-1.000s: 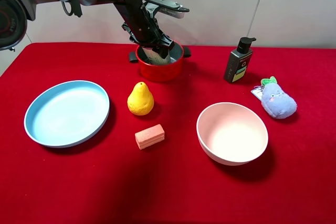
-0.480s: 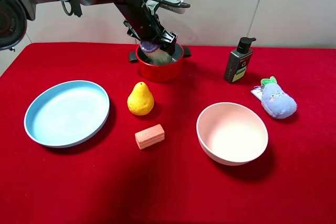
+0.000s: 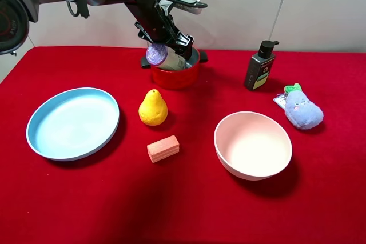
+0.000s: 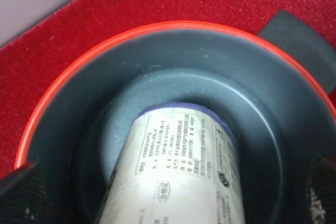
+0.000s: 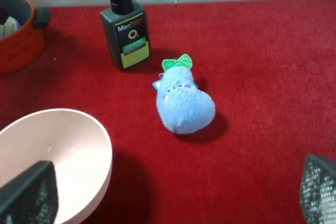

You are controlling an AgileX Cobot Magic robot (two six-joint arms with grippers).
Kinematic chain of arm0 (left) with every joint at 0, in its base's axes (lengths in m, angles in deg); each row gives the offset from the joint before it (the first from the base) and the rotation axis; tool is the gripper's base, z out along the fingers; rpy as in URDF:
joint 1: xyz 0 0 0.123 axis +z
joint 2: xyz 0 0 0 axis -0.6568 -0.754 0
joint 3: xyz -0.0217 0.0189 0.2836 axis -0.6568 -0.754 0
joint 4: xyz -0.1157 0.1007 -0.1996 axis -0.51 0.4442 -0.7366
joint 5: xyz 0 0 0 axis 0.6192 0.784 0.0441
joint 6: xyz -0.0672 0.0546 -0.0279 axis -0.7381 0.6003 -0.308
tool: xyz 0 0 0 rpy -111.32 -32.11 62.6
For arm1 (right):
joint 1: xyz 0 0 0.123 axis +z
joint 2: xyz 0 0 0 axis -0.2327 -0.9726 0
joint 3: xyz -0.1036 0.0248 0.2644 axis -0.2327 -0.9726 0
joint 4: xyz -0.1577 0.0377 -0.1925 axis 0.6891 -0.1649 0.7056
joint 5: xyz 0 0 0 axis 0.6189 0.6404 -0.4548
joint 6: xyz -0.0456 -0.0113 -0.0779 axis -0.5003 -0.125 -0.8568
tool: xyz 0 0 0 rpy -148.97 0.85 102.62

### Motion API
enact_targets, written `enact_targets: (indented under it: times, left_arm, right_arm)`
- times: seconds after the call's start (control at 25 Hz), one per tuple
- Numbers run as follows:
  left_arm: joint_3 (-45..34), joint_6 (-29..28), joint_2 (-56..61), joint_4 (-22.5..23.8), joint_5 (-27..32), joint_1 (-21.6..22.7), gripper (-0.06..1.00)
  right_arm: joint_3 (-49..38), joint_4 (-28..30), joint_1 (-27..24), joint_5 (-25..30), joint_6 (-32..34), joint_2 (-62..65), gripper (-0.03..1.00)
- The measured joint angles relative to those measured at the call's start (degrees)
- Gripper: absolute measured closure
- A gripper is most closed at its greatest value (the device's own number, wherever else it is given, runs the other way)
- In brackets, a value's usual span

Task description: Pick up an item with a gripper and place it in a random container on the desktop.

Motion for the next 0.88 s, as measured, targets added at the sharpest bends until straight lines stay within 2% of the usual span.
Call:
enact_targets:
  times: [0.56,0.88]
  left_arm:
    - [0.0,0.0,1.3,-0.9,0.9,0.0,-0.05]
    - [0.0,-0.2,4.2,-1.1,5.4,0.0,-0.05]
  right_arm:
    - [0.0,0.0,0.0,0.0,0.0,0.0,0.28]
    - [0.0,0.0,0.0,0.0,0.0,0.0,0.28]
